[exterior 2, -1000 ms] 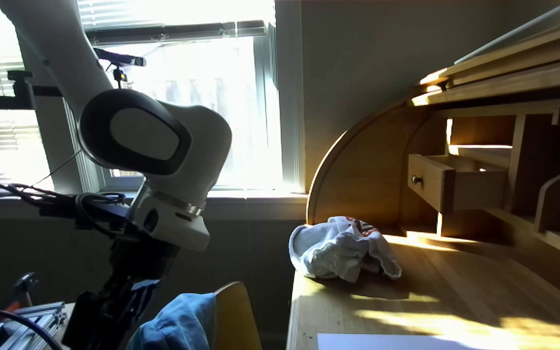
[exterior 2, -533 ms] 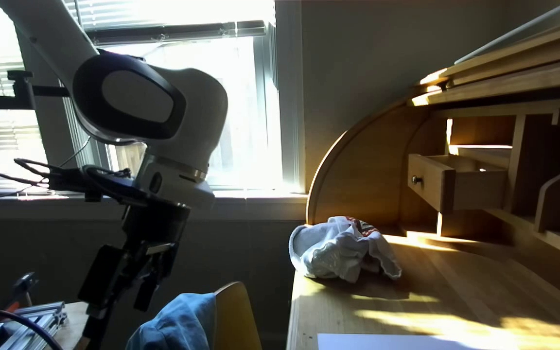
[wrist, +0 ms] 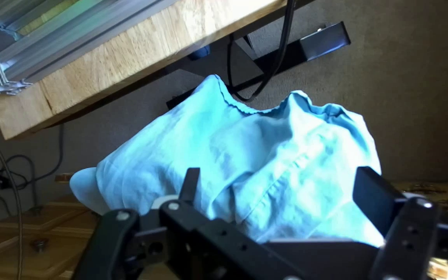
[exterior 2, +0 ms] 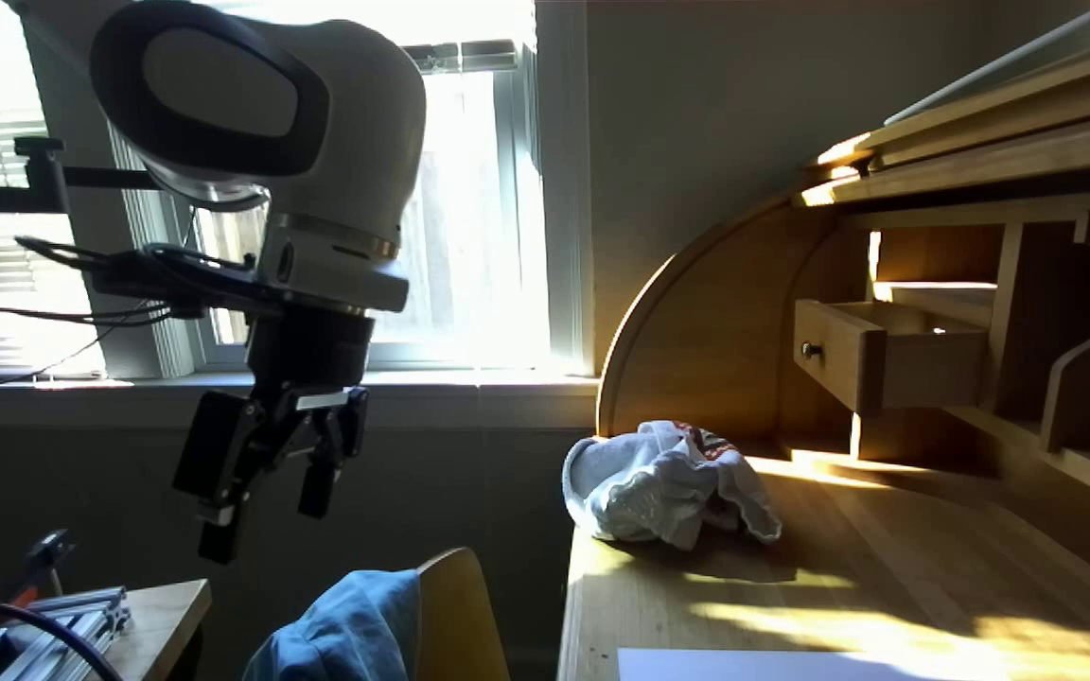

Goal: Hang the blue fabric on the backrest of the chair.

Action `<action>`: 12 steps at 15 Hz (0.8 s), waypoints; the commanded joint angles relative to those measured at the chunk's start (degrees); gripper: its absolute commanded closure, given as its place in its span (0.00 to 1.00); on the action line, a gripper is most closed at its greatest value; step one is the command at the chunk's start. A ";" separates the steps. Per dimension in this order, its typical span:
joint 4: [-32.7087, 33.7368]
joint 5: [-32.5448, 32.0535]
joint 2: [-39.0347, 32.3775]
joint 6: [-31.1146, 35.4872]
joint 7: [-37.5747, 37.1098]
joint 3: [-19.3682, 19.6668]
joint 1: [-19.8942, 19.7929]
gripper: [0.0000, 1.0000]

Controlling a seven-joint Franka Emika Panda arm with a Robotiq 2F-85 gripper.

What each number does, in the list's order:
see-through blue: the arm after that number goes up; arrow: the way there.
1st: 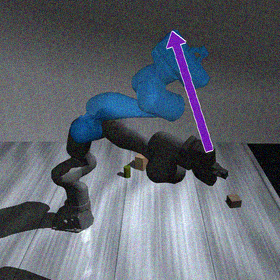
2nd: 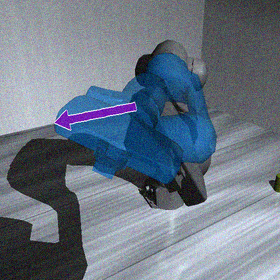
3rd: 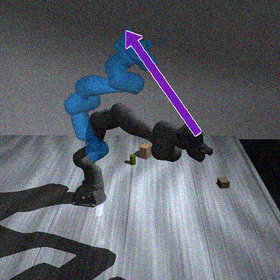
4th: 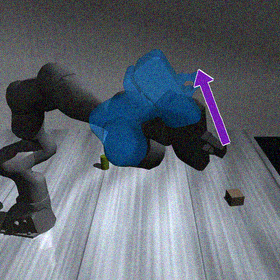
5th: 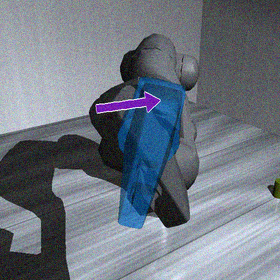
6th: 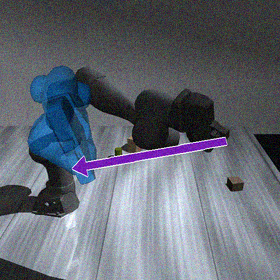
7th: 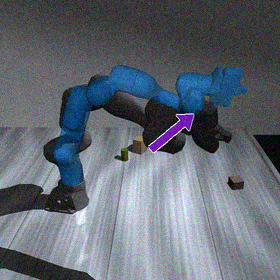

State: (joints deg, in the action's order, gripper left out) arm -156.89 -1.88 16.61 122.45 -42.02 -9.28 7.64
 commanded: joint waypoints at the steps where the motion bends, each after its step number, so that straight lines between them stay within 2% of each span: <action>1: -0.63 4.41 5.78 -2.82 2.42 0.07 -0.16 0.00; 7: 0.81 7.29 10.92 -3.89 3.37 -0.25 -0.37 0.00; 12: 2.46 6.34 12.41 -4.07 -0.08 -1.65 -1.73 0.00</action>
State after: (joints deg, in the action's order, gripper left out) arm -155.18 3.47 27.19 119.91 -40.48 -9.27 7.43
